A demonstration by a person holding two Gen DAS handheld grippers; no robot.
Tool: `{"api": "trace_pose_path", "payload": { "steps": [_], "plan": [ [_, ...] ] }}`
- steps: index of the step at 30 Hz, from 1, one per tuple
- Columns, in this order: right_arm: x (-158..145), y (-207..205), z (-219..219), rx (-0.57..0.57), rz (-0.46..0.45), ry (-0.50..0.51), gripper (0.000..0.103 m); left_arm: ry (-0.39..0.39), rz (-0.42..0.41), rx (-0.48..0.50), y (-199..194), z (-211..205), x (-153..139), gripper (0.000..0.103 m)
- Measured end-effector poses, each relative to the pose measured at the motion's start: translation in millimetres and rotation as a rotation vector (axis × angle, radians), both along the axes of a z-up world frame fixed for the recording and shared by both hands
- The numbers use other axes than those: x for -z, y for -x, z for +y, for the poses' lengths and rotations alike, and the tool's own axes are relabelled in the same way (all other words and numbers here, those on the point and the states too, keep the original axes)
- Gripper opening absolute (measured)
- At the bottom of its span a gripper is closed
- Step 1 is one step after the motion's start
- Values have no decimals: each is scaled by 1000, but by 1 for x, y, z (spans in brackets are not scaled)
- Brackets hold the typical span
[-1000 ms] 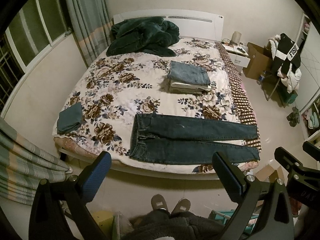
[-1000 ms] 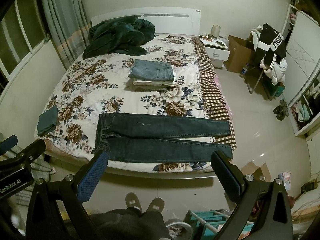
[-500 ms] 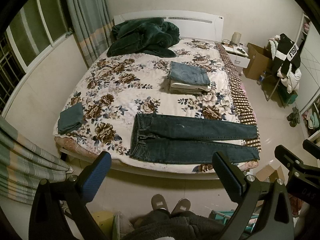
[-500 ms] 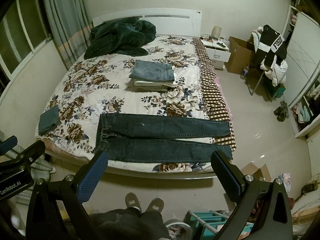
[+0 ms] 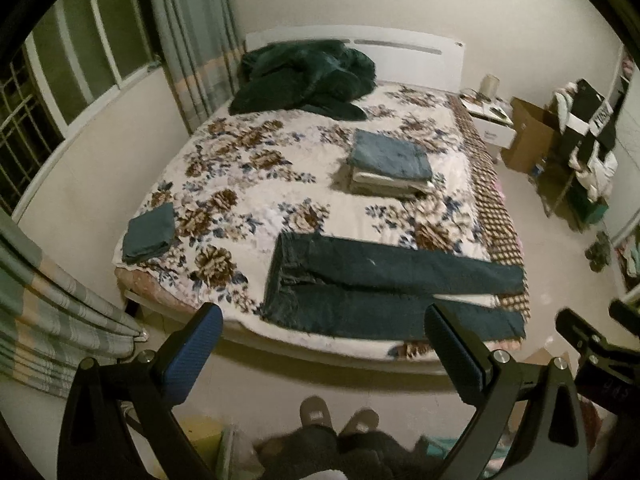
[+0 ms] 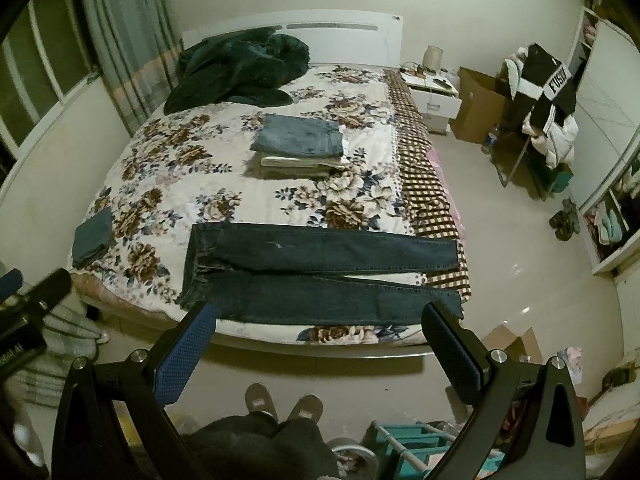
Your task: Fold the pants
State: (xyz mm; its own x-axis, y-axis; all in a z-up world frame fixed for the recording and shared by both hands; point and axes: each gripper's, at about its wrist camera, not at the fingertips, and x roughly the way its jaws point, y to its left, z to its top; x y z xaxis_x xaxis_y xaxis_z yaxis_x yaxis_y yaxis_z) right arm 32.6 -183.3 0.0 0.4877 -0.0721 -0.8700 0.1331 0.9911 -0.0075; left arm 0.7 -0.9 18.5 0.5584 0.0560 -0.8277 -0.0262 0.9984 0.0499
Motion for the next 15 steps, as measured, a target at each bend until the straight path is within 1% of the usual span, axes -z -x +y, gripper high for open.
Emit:
{"api": "trace_pose_path", "payload": {
  "steps": [1, 2, 3, 4, 6, 7, 8, 9, 10, 11, 12, 13, 14, 15],
  "plan": [
    [7, -5, -7, 8, 1, -5, 103, -22, -17, -25, -10, -2, 7, 103],
    [20, -15, -18, 22, 3, -9, 103, -29, -24, -33, -13, -2, 10, 103],
    [27, -22, -23, 32, 2, -11, 103, -38, -38, -45, -21, -2, 16, 103],
    [34, -26, -30, 40, 0, -12, 103, -50, -54, -67, -36, -2, 26, 103],
    [56, -47, -46, 84, -7, -2, 103, -59, -56, -87, -49, -4, 40, 103],
    [65, -55, -53, 100, -3, -5, 103, -59, -40, -101, -63, -4, 53, 103],
    [81, -70, -65, 134, 17, -24, 103, -59, -25, -110, -71, -5, 64, 103],
    [90, -76, -71, 149, 24, -37, 103, -54, 3, -121, -92, -5, 81, 103],
    [108, -93, -84, 190, 42, -59, 103, -56, 32, -131, -104, -7, 95, 103],
    [122, -100, -93, 215, 53, -73, 103, -51, 51, -134, -111, -8, 105, 103],
    [142, -117, -107, 253, 68, -100, 103, -37, 75, -140, -123, -8, 119, 103],
    [153, -124, -114, 275, 77, -110, 103, -29, 102, -154, -141, -8, 136, 103],
    [178, -142, -130, 329, 109, -134, 103, -31, 133, -166, -159, -9, 156, 103],
    [195, -152, -140, 356, 125, -162, 103, -30, 151, -172, -170, -10, 167, 103]
  ]
}}
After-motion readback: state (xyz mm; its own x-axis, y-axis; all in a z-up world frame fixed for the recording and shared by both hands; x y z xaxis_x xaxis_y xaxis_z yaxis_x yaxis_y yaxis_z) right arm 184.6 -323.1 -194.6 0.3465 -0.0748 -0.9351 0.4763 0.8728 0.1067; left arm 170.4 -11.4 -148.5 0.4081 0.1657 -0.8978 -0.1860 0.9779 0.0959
